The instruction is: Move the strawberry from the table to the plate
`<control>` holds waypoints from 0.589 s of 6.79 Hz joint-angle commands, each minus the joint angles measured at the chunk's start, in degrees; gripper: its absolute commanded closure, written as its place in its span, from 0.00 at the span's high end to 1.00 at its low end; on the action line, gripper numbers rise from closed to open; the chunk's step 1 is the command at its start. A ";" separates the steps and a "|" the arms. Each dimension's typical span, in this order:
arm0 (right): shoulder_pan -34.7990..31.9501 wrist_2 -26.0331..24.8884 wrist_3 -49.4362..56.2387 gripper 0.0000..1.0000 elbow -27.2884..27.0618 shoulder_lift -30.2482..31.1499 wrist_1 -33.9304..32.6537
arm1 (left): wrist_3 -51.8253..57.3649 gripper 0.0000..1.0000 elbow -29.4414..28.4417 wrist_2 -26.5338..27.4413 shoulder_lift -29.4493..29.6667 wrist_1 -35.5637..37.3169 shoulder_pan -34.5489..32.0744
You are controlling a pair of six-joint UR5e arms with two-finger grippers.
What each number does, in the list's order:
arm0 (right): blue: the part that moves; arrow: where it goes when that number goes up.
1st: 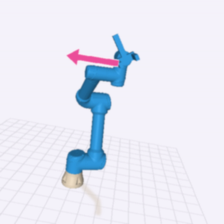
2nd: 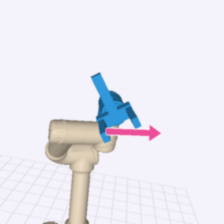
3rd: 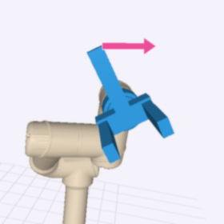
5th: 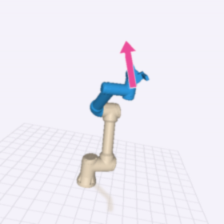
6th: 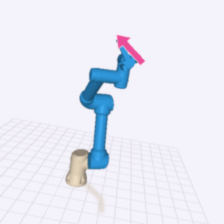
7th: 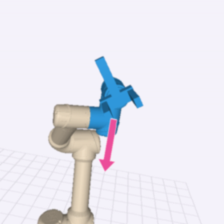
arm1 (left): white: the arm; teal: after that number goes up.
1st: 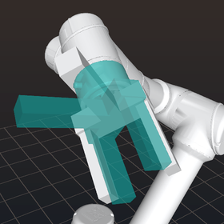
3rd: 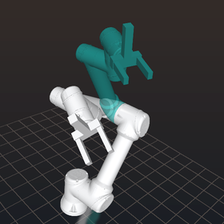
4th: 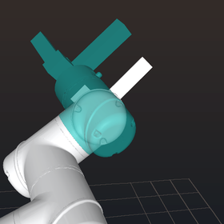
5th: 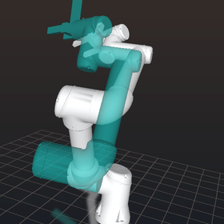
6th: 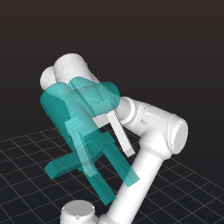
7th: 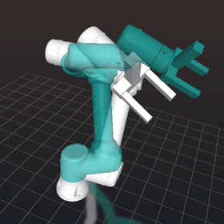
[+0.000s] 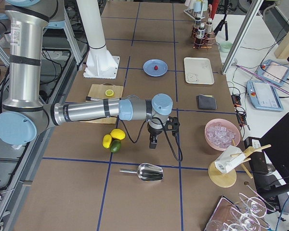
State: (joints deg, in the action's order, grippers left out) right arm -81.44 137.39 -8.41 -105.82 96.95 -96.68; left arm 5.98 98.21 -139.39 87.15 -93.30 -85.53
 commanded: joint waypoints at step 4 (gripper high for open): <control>0.40 0.51 -0.20 1.00 -1.05 -0.80 0.09 | 0.00 1.00 0.41 1.49 -0.31 0.14 -0.08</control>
State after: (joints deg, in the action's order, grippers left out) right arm -81.24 137.83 -8.50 -106.30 96.39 -96.59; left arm 5.94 98.84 -138.33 87.10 -93.22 -85.57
